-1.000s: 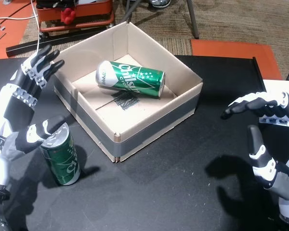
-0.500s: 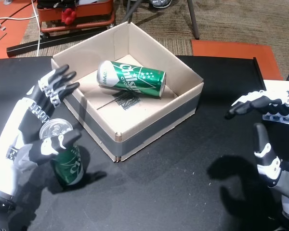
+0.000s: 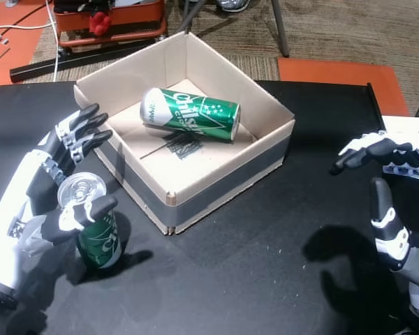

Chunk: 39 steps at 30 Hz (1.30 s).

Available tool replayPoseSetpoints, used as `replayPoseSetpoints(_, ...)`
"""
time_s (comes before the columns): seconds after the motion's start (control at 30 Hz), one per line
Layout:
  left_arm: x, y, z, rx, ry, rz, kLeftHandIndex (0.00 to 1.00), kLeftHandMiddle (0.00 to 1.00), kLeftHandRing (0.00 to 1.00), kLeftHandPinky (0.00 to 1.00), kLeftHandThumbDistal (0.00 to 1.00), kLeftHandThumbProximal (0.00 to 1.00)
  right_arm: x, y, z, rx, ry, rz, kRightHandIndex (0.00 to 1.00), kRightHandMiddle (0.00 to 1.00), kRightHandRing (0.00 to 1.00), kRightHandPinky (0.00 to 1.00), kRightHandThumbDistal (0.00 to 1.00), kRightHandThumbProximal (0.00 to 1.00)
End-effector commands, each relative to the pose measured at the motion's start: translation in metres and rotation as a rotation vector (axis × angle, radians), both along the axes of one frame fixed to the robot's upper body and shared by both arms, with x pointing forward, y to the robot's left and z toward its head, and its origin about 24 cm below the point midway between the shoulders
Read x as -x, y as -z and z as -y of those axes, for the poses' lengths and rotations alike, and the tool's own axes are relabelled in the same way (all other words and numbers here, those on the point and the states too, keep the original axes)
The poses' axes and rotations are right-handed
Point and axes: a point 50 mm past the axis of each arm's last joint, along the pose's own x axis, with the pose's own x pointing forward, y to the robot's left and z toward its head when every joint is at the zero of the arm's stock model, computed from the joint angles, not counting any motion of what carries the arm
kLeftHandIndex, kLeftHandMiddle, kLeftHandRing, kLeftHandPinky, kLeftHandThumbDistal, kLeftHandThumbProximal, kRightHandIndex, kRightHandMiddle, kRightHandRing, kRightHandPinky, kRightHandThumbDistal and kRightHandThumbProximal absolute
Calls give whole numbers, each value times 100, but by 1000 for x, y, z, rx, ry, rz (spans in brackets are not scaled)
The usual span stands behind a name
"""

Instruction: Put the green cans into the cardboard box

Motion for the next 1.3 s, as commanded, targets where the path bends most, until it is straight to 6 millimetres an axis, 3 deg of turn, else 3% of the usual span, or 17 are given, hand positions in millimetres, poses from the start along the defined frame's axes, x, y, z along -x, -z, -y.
replayPoseSetpoints(0.0,5,6,-4,-13,-11,-18,92,85,90,93,100,38,-1,-2,-1,-14,1,18,40,46,50,57,56,4)
replayPoseSetpoints(0.67,5,13,-8,54,-23,-82,91,83,88,90,100,33,0,-5,-3,-31,-36,19,41,47,50,57,58,0)
replayPoseSetpoints(0.8,4,14,-8,84,-37,-88,88,79,84,85,98,27,1,-6,-2,-21,-11,22,40,46,49,56,59,1)
replayPoseSetpoints(1.03,3,18,-7,172,-65,-119,69,62,68,67,85,6,1,-6,-2,-8,-4,30,40,46,50,58,58,1)
replayPoseSetpoints(1.13,3,19,-8,168,-68,-129,66,58,65,65,83,2,1,-6,-3,-14,-11,24,40,46,50,57,57,0)
replayPoseSetpoints(1.27,2,22,-8,181,-59,-162,71,59,65,64,83,0,1,-5,-4,-36,-31,9,41,46,50,57,59,0)
